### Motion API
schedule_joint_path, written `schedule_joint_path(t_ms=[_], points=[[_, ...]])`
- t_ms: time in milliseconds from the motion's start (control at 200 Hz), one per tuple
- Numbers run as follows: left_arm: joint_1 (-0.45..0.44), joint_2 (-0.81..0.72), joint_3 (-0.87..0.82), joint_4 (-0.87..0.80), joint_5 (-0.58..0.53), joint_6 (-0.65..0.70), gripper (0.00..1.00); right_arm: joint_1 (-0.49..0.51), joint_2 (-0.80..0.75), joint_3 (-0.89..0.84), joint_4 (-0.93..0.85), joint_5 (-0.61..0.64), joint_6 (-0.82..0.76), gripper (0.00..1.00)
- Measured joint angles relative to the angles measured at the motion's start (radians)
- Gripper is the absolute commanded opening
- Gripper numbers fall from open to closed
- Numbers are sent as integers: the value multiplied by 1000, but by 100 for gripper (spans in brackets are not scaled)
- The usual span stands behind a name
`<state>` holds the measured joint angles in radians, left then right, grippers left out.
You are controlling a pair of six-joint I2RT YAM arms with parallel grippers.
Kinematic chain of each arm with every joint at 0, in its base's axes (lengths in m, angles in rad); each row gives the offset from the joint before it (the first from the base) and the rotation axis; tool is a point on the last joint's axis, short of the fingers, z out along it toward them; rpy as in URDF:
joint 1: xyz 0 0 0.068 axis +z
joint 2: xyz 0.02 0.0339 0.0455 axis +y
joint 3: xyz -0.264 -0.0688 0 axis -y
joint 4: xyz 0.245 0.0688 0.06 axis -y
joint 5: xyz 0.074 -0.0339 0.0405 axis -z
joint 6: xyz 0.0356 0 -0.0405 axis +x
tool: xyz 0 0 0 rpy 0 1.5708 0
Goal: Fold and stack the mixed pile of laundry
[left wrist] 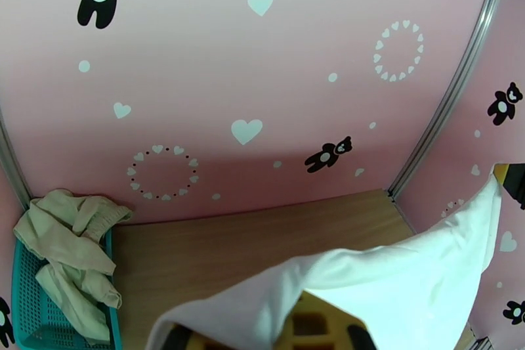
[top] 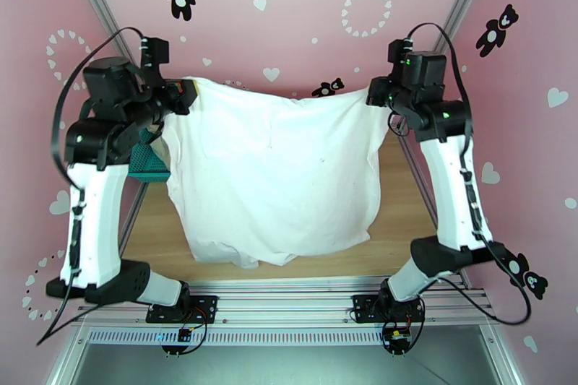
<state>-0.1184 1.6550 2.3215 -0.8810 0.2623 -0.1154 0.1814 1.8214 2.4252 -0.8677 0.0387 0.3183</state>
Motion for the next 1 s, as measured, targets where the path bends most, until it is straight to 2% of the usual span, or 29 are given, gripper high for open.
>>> schedule_joint_path(t_ms=[130,245,295,395,536,656,736,856,1001], points=[[6,279,272,77,-35,-2,0,-7,236,245,69,-4,-2,0],[17,497,579,160,-35,-19,0,-32,299,318,155,-5,30,0],[22,526,626,198,-36,-33,0,-48,299,330,187,-7,44,0],[26,491,596,258,-45,-60,0,-71,285,354,254,-21,64,0],[26,283,332,302,-23,-80,0,-82,217,335,264,-66,78,0],[26,61,49,306,9,-84,0,-75,68,157,257,-111,84,0],[26,-111,-190,317,39,-103,0,-64,-85,-85,275,-143,91,0],[26,-382,-659,381,67,-153,0,-31,-354,-603,374,-163,116,0],[23,-545,-1112,389,71,-215,0,-18,-542,-1129,441,-162,170,0]])
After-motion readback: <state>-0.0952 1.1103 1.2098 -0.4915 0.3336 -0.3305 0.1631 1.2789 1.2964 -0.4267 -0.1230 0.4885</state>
